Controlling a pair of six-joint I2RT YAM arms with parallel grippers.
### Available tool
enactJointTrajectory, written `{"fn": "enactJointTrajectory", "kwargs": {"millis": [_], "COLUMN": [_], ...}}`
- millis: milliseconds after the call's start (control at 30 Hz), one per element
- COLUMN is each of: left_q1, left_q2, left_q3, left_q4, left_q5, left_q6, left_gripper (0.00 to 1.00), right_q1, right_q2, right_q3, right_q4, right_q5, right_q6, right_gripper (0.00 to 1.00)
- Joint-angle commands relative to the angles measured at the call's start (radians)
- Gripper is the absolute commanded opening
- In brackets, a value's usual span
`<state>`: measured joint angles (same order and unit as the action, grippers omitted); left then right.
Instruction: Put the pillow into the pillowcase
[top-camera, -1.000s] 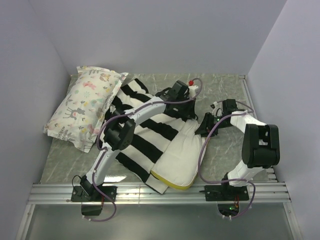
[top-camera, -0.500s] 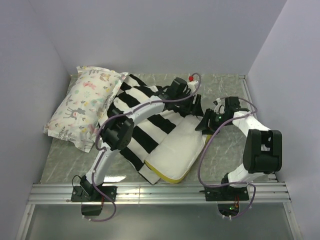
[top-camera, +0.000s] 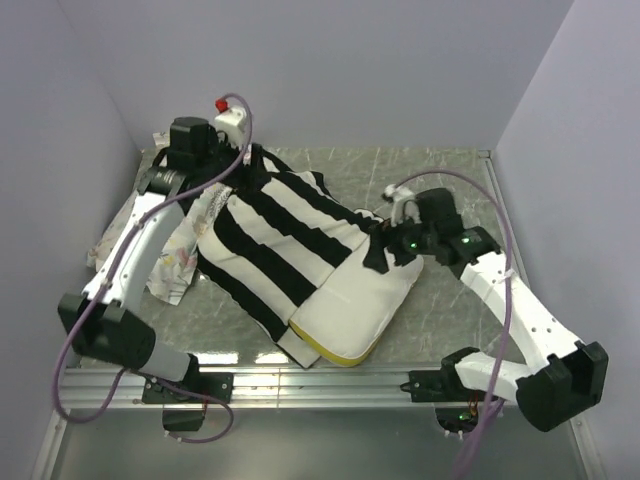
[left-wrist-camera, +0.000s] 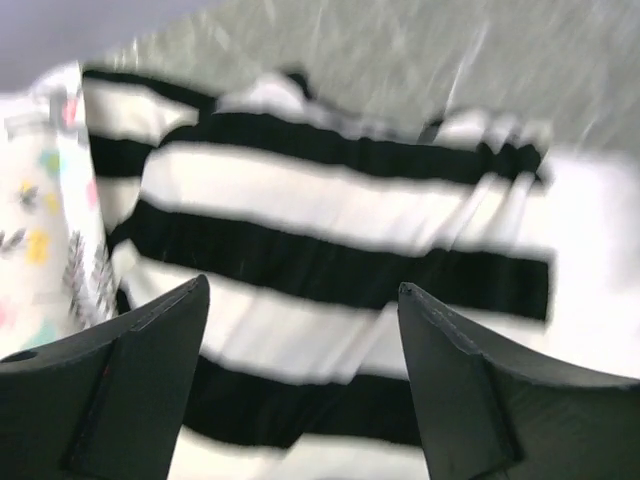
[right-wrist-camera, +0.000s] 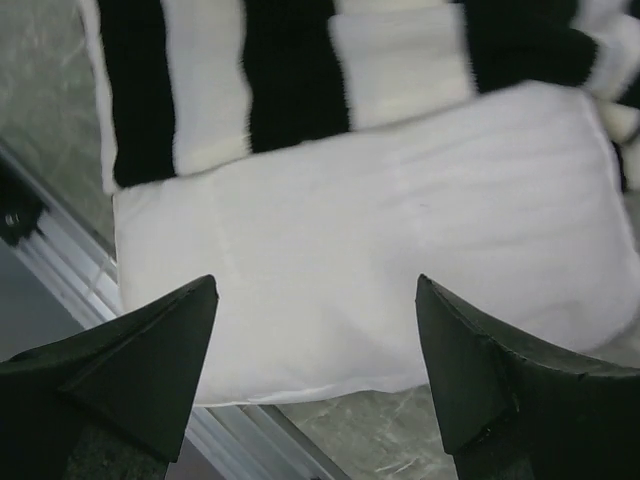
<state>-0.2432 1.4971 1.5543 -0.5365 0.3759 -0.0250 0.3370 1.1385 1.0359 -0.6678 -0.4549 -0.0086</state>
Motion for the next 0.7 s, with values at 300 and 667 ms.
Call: {"fn": "enactJointTrajectory", "kwargs": {"millis": [300,667], "left_q1": [-0.054,-0.237], "left_q2": [0.043,0.109], "left_q3": [-0.313,-0.350], "left_q4": [-0.203,-0.224], "left_q5": [-0.256,-0.149], "left_q6": [0.470,0.491], "left_gripper": [0.79,0.04], "right_q1": [0.261,0.297], "right_q2": [0.170,0.343], "right_q3": [-0.092,-0.059], "right_q4": [0.045,0.092], "right_q5": [0.171,0.113], "right_q6": [-0.028,0.002], "right_gripper": [0.80,0.70]}}
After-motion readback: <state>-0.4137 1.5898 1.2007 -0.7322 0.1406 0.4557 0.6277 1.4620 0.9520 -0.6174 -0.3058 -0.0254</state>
